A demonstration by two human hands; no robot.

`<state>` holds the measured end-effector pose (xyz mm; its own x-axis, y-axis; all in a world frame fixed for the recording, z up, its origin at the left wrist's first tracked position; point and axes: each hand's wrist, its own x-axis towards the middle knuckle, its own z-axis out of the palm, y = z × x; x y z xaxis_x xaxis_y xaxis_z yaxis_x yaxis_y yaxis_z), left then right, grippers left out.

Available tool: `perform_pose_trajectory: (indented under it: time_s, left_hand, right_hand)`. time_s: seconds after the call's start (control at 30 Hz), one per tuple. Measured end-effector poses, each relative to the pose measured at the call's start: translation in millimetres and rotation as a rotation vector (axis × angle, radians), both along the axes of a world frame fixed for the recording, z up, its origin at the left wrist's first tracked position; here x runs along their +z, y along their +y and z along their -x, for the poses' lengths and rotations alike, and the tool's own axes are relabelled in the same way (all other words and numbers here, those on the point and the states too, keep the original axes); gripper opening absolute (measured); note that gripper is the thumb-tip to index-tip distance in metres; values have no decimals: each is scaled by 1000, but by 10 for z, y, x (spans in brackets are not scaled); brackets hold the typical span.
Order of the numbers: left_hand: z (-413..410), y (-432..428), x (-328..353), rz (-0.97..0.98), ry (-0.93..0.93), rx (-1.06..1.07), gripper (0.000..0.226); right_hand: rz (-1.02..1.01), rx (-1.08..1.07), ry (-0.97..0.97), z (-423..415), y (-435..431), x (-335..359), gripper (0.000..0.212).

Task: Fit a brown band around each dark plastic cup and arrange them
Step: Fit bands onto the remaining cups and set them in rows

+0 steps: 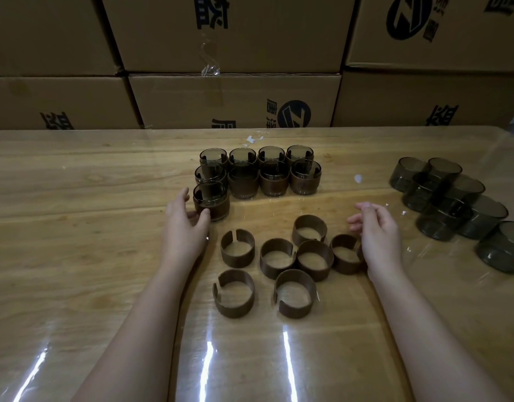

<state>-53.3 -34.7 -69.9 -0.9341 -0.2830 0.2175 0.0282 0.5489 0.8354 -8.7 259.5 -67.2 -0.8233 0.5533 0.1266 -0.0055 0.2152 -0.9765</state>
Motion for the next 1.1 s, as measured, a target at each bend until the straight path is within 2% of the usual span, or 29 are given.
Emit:
perform_pose_trajectory:
  time_s: [0.1,0.2,0.3,0.37,0.4,0.5,0.6,0.7,0.77,0.97,1.1]
  left_hand:
    - [-75,25,24,67,153,114,41]
    - [-160,85,79,-58,321,12,18]
    - [-269,174,137,-313,212,-244,18]
    - [-320,238,147,-370,145,-360,21]
    - [-338,267,149,-367,121,-393,21]
    - [-369,305,155,-364,81,-422,22]
    - [-377,295,133,-376,71,-408,22]
    - [-376,299,128,-371,51,-390,21]
    - [-379,297,141,-375,38,-379,22]
    - [-439,287,164,-421,-2,-354,22]
    - [-463,292,182,-442,-39,-313,23]
  right_hand:
    - [4,0,4,13,7,-14,21]
    - [7,-8,2,30,24,-46,21]
    - [52,-25,-7,44,63,-18,20]
    - [59,-56,-21,32,126,23,17]
    - [-12,-94,-28,15,180,39,15]
    - [-453,-323,24,-118,397,79,18]
    - [-627,-483,4,-244,605,79,22]
    - [-621,-444,-207,-273,724,15,23]
    - [-609,-411,-258,-271,748,-8,22]
    - [-629,-418,-247,-234,733,10,27]
    - [-601,-364,-164,-267,659,19,28]
